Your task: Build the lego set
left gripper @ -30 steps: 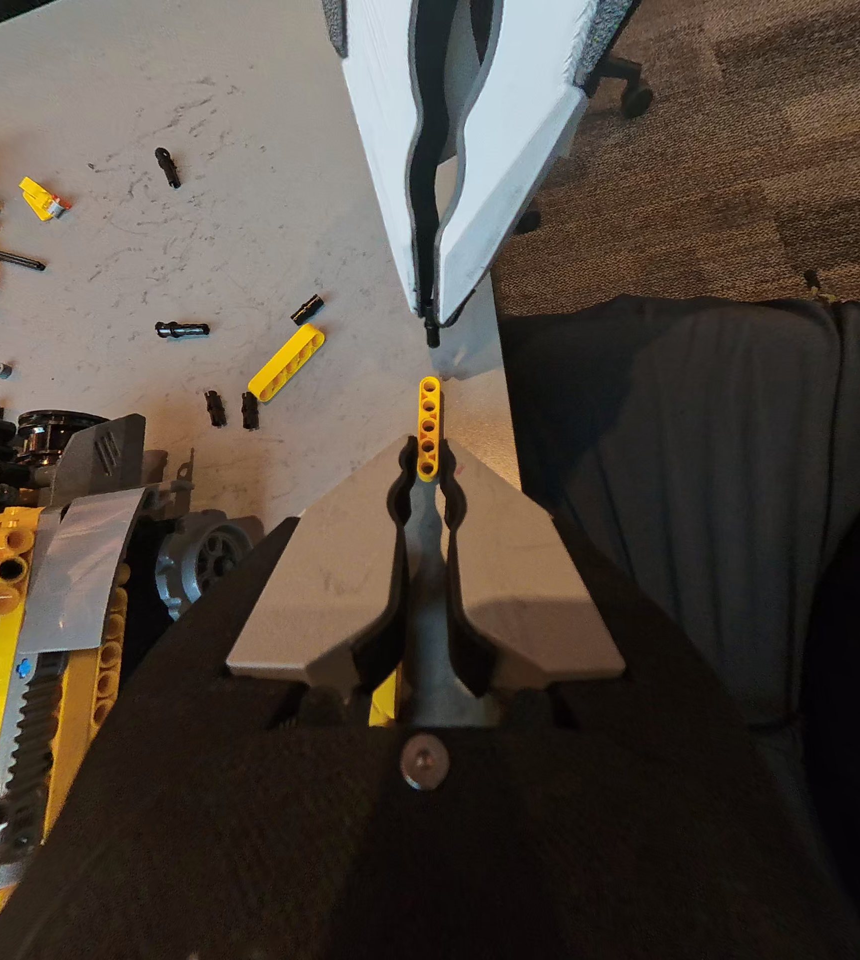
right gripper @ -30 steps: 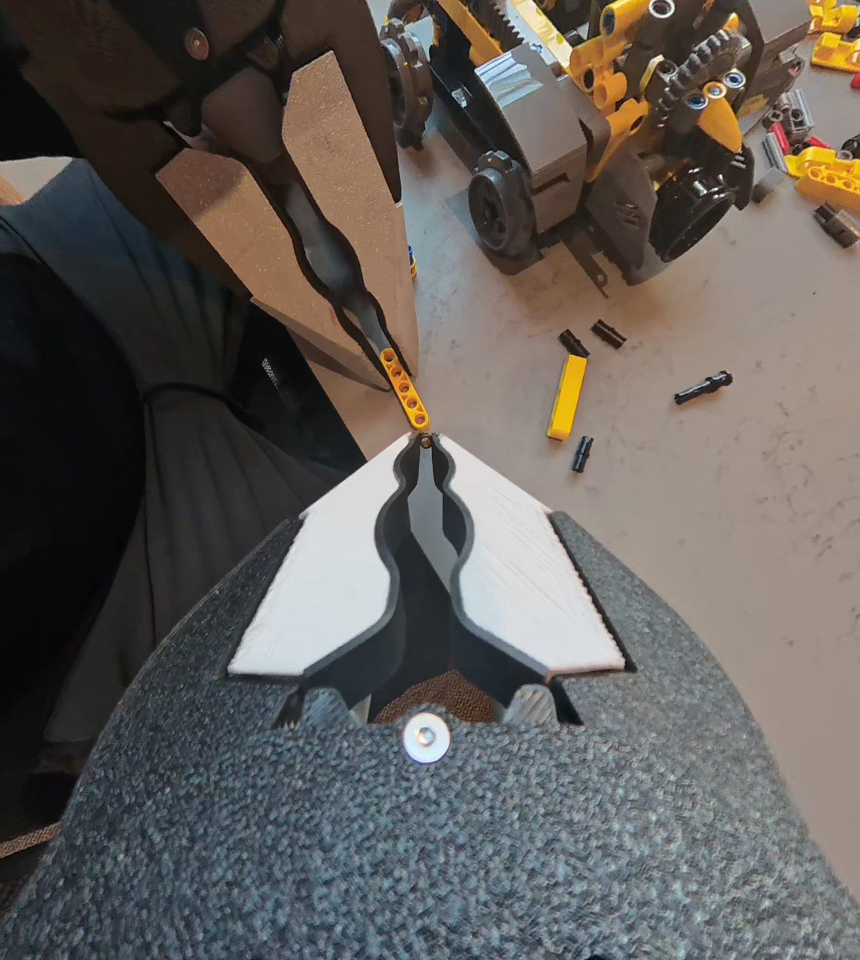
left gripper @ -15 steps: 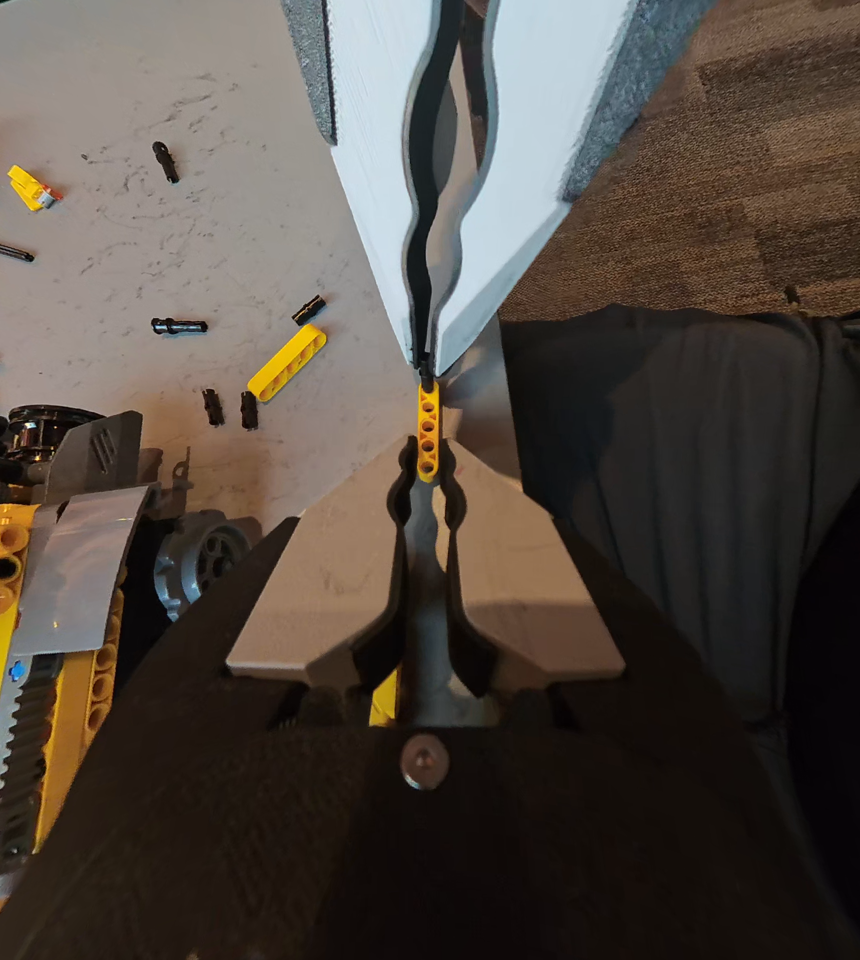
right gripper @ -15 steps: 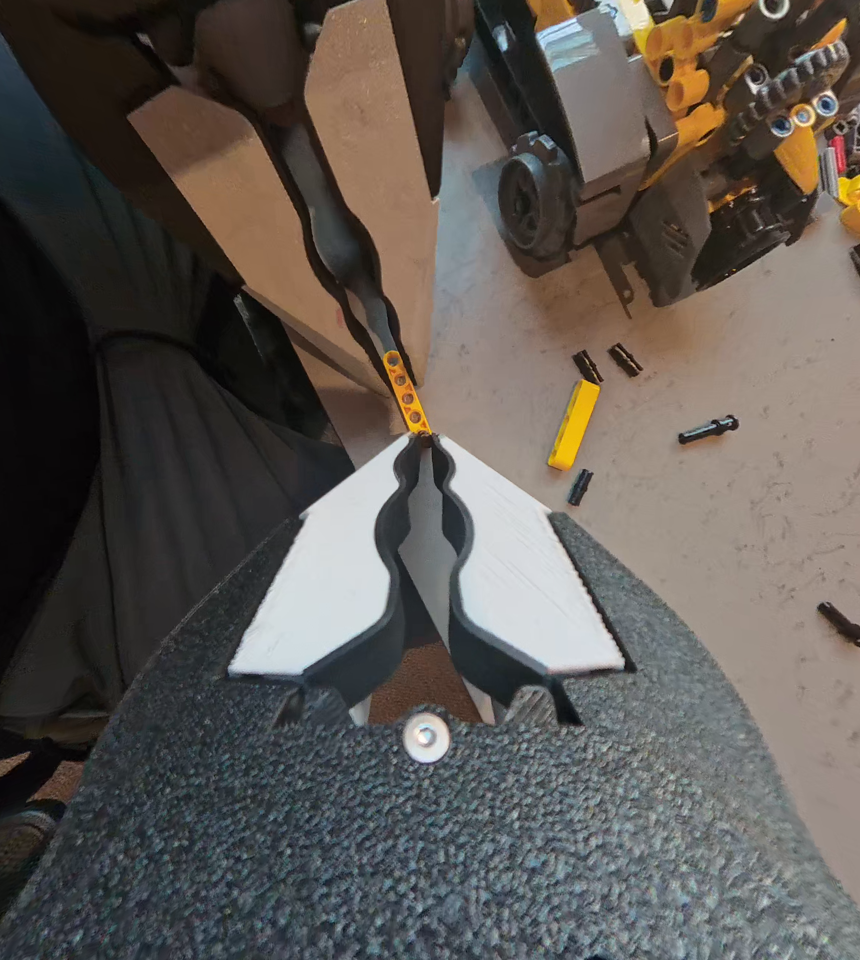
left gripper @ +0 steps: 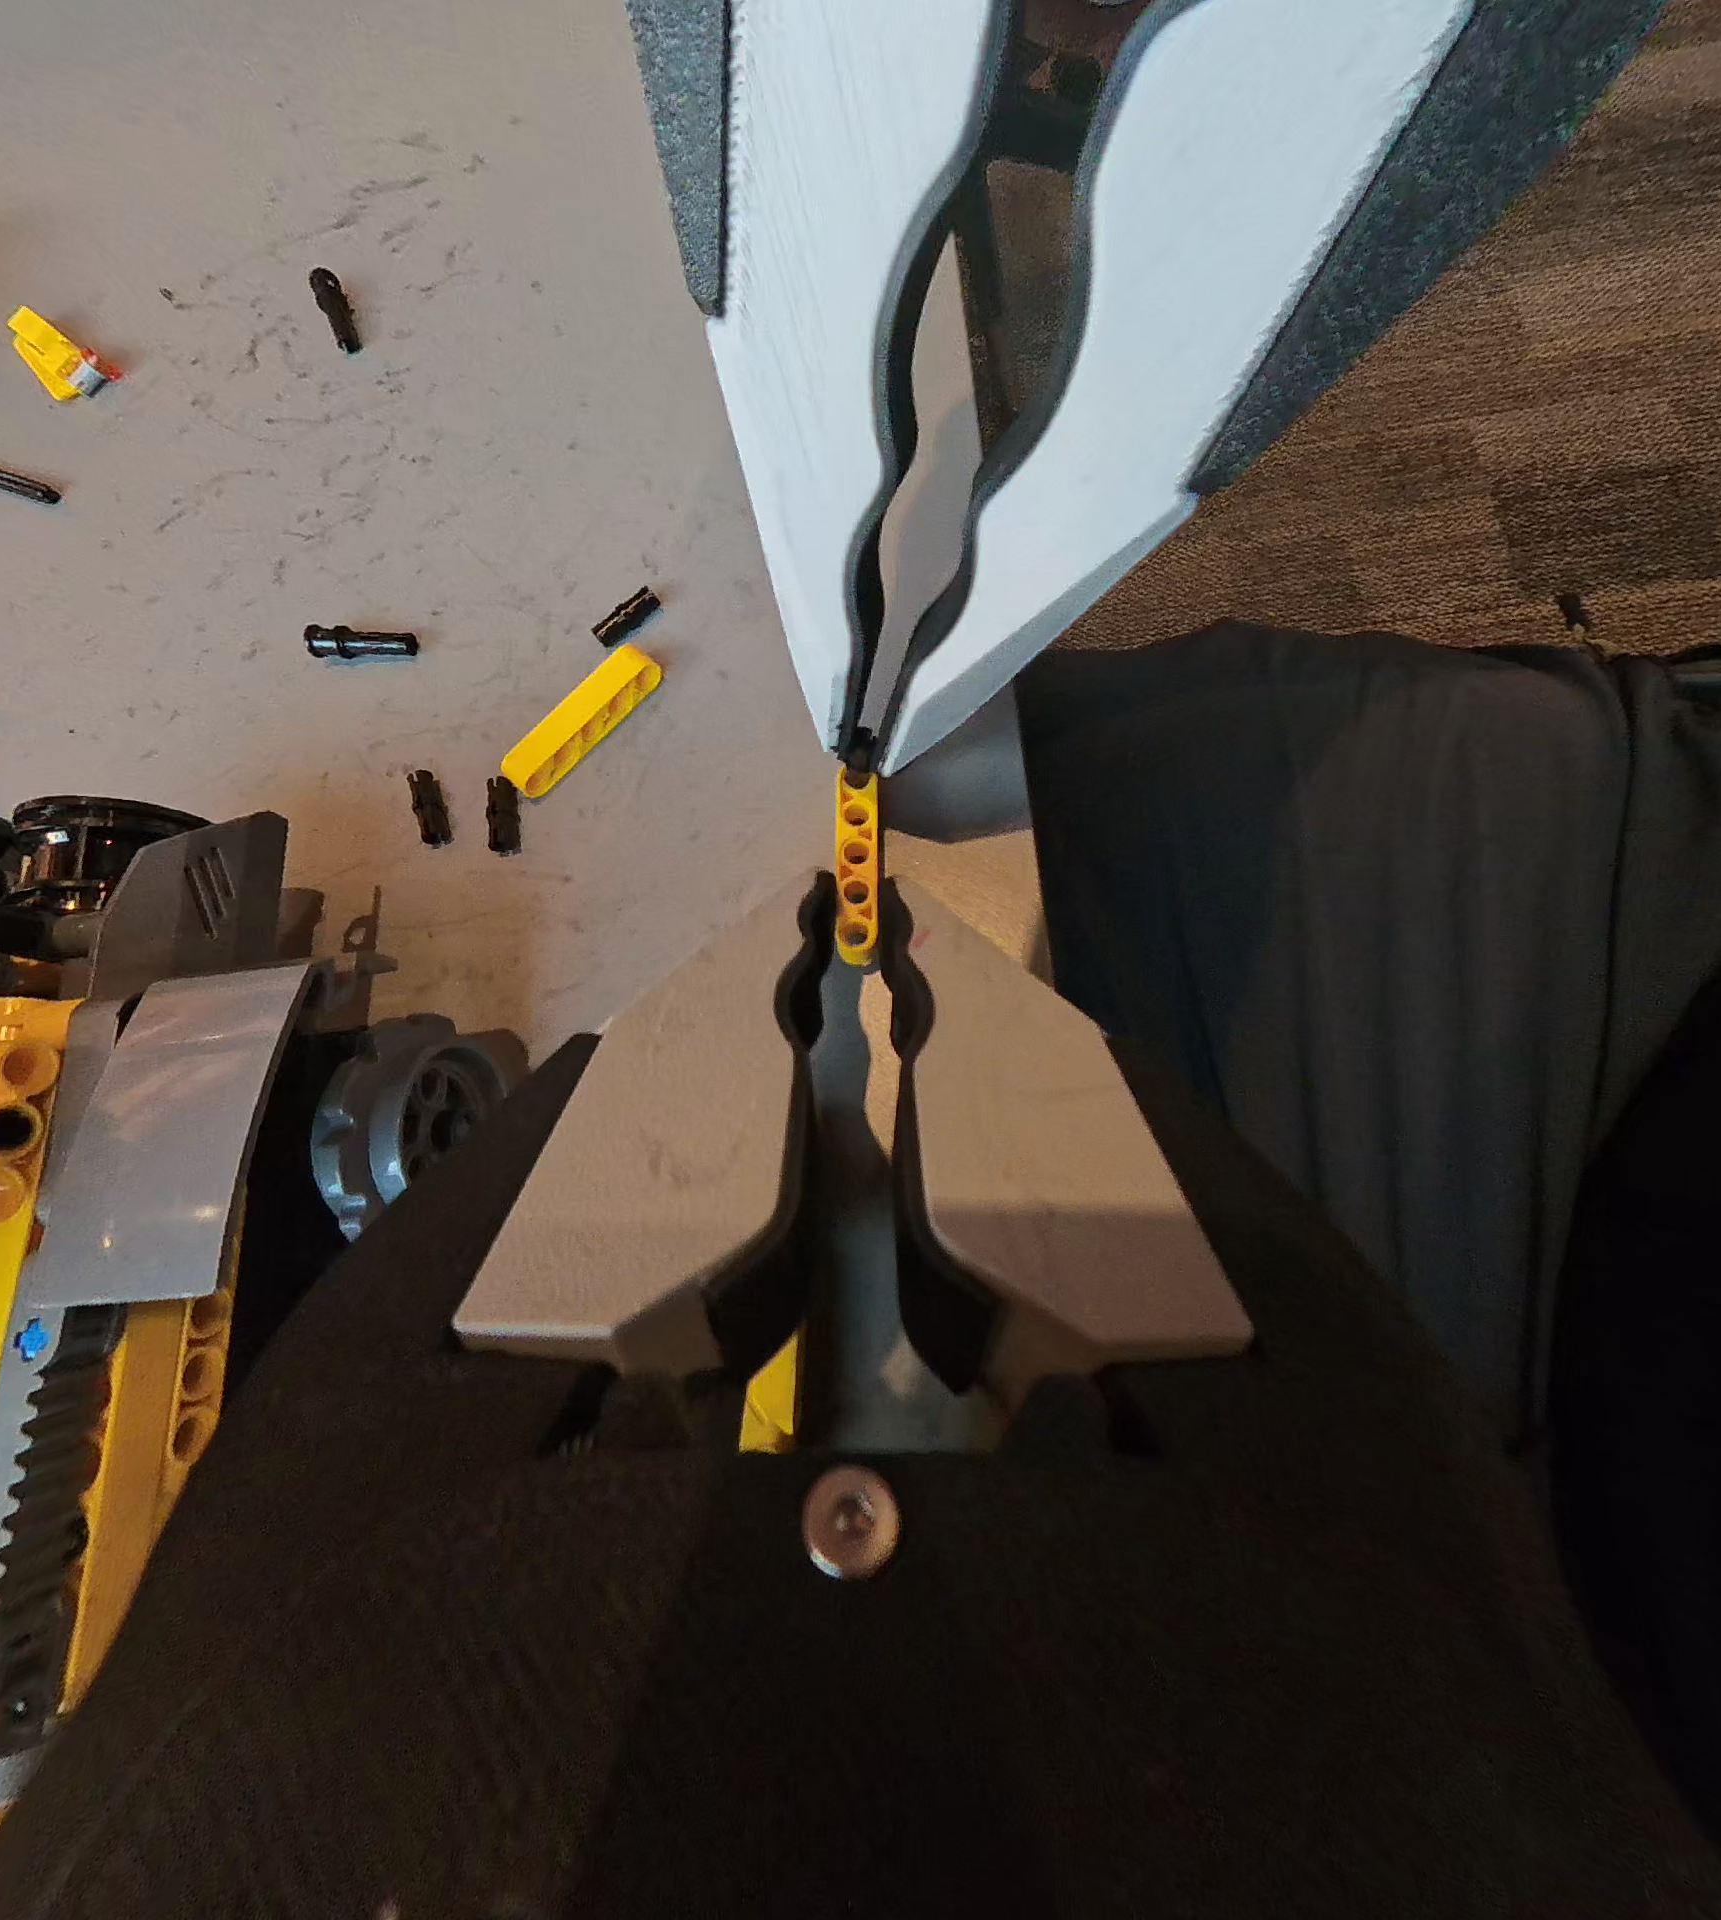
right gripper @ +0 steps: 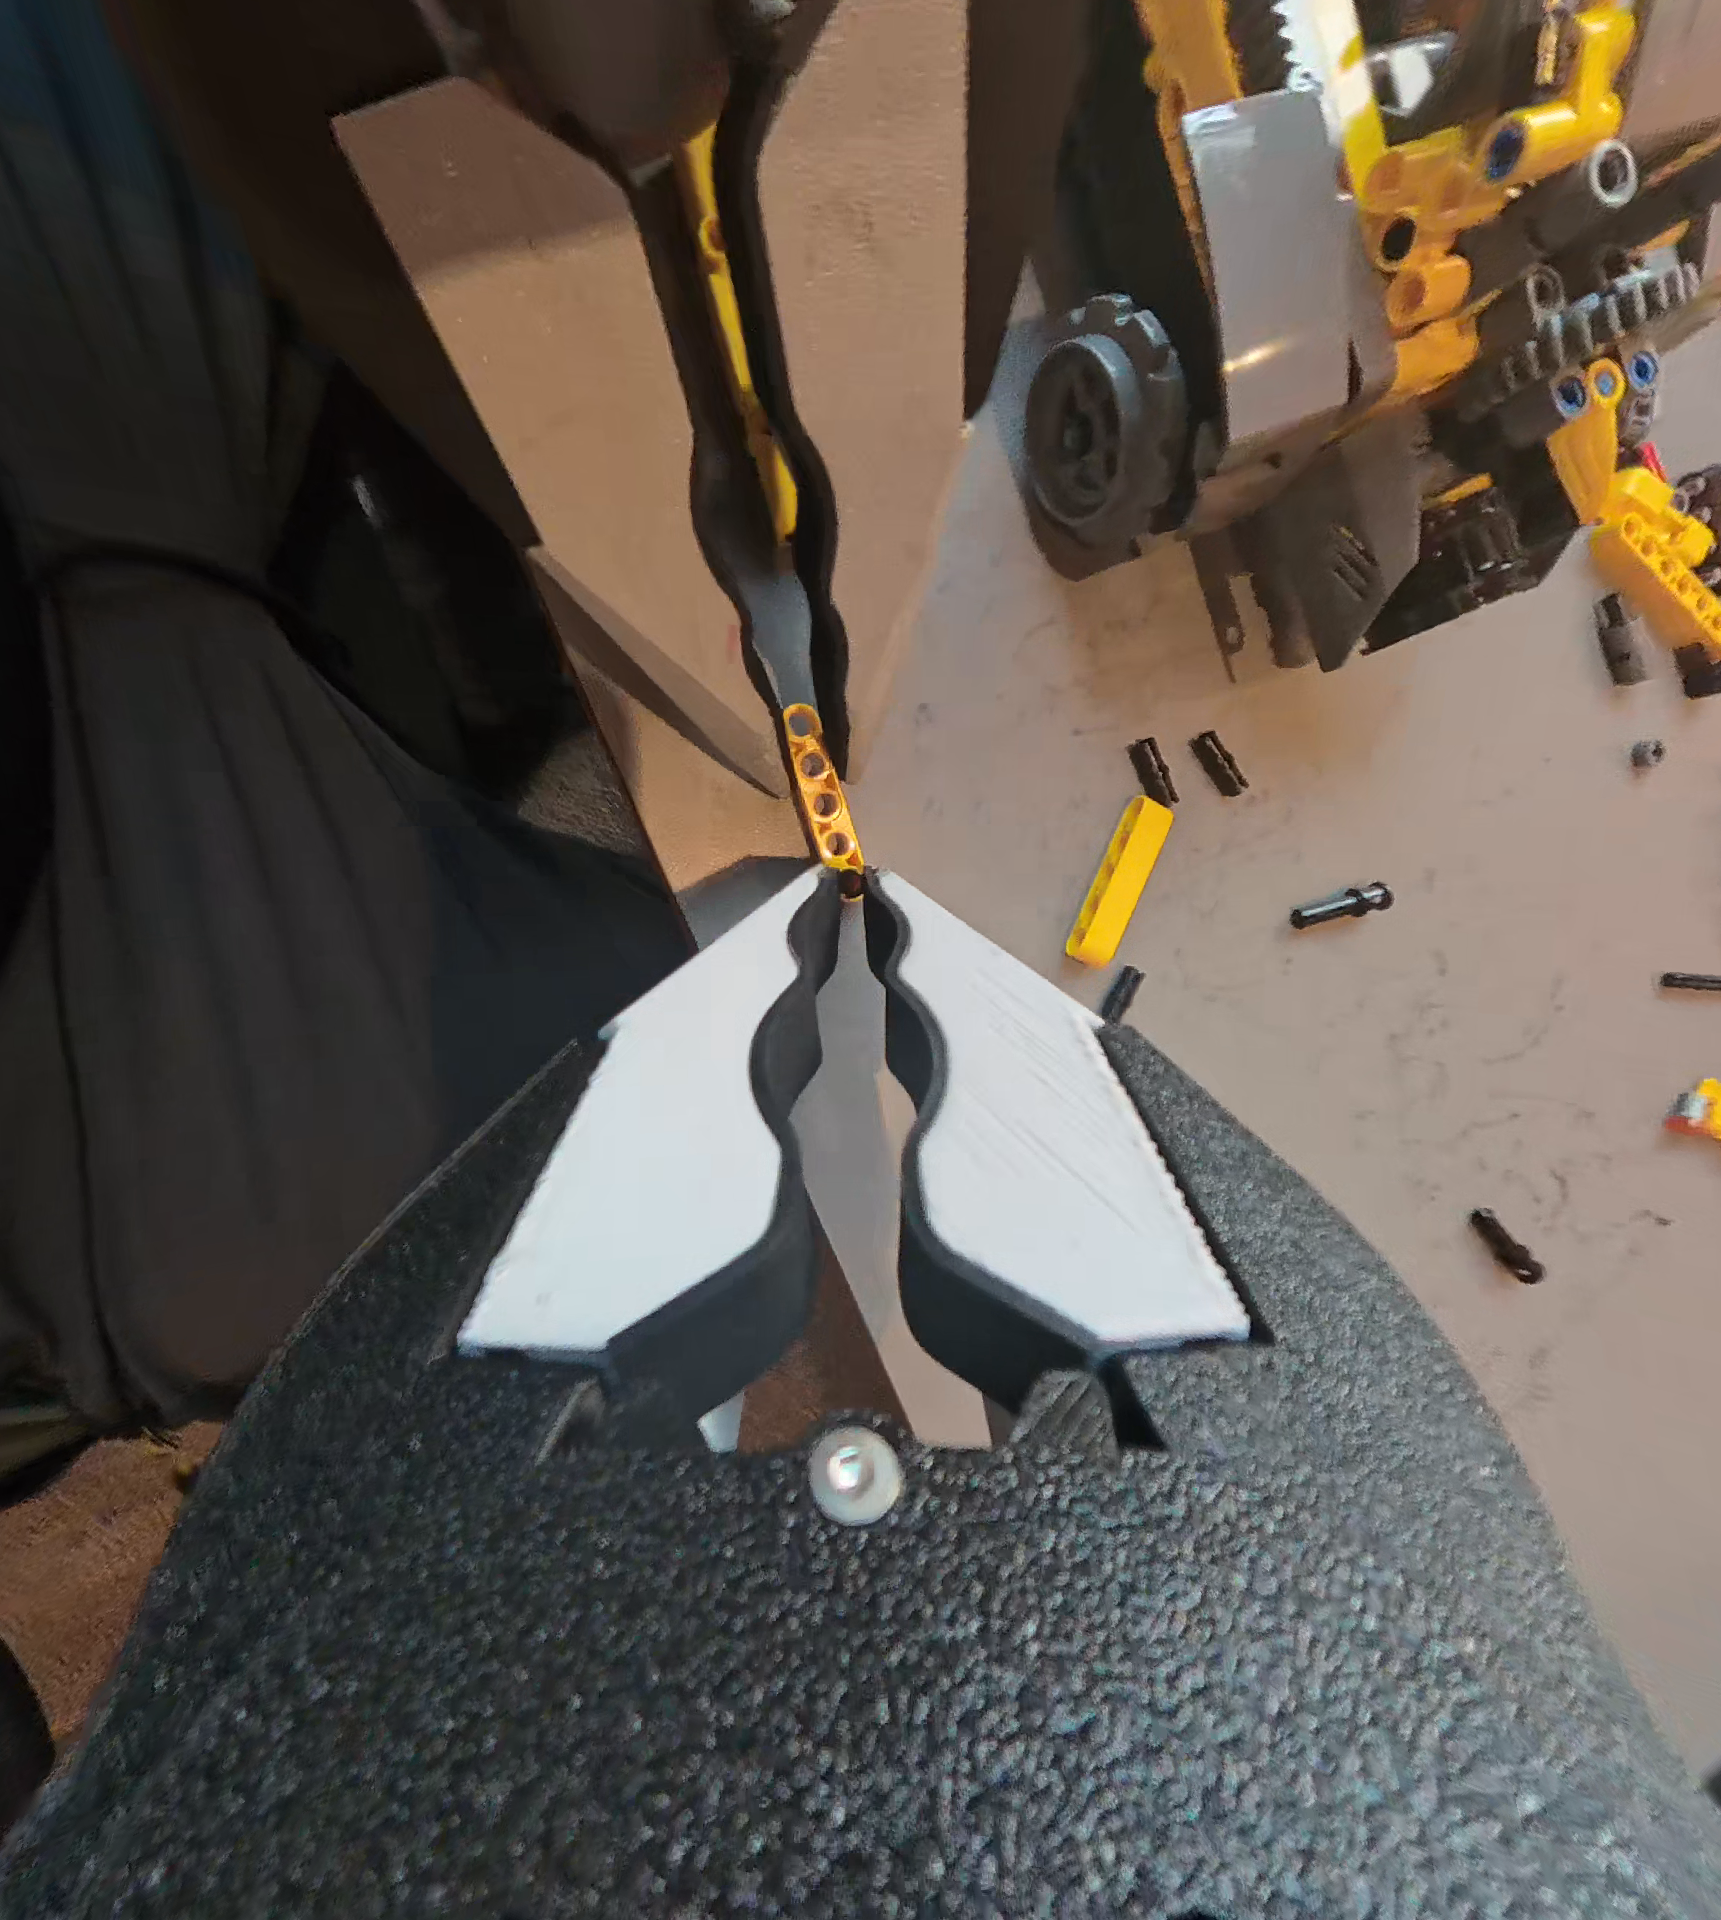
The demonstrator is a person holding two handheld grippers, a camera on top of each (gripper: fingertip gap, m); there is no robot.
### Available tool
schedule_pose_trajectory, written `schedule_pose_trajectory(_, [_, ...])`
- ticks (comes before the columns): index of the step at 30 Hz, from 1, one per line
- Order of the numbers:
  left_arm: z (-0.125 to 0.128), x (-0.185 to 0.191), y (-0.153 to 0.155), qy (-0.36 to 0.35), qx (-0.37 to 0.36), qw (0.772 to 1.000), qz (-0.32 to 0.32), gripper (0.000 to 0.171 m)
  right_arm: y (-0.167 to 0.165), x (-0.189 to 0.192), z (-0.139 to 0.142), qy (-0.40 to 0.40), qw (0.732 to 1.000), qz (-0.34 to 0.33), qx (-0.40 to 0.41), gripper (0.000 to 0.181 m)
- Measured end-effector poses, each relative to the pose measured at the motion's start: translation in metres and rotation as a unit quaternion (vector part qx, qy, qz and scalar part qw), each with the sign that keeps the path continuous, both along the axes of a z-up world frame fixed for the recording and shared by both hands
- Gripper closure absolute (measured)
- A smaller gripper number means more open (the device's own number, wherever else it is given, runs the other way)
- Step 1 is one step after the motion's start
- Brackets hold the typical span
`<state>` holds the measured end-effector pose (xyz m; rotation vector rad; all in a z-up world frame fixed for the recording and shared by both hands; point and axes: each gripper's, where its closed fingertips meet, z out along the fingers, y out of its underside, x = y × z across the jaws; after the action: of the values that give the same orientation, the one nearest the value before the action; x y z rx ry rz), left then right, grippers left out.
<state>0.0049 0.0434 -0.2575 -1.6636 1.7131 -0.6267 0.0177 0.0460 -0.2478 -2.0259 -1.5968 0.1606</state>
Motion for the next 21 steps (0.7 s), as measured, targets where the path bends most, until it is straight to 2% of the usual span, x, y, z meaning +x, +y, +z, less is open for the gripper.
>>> schedule_pose_trajectory(1, [0.0, 0.0, 0.0, 0.0, 0.001, 1.0, 0.0, 0.166, 0.0, 0.0, 0.0, 0.012, 1.0, -0.006, -0.004, 0.177])
schedule_pose_trajectory(7, [-0.001, 0.001, 0.001, 0.003, 0.007, 1.0, 0.002, 0.166, -0.002, 0.002, 0.001, 0.053, 0.998, -0.031, -0.024, 0.177])
schedule_pose_trajectory(11, [-0.001, 0.001, 0.003, 0.007, 0.01, 1.0, 0.009, 0.16, -0.01, -0.003, 0.001, 0.072, 0.996, -0.026, -0.044, 0.177])
schedule_pose_trajectory(16, [-0.001, 0.0, 0.003, 0.005, 0.0, 1.0, 0.006, 0.164, 0.001, -0.005, 0.021, 0.147, 0.987, -0.042, -0.05, 0.177])
schedule_pose_trajectory(21, [-0.001, 0.0, 0.004, 0.005, -0.001, 1.0, 0.009, 0.163, 0.014, 0.008, 0.002, 0.128, 0.986, -0.079, -0.067, 0.177])
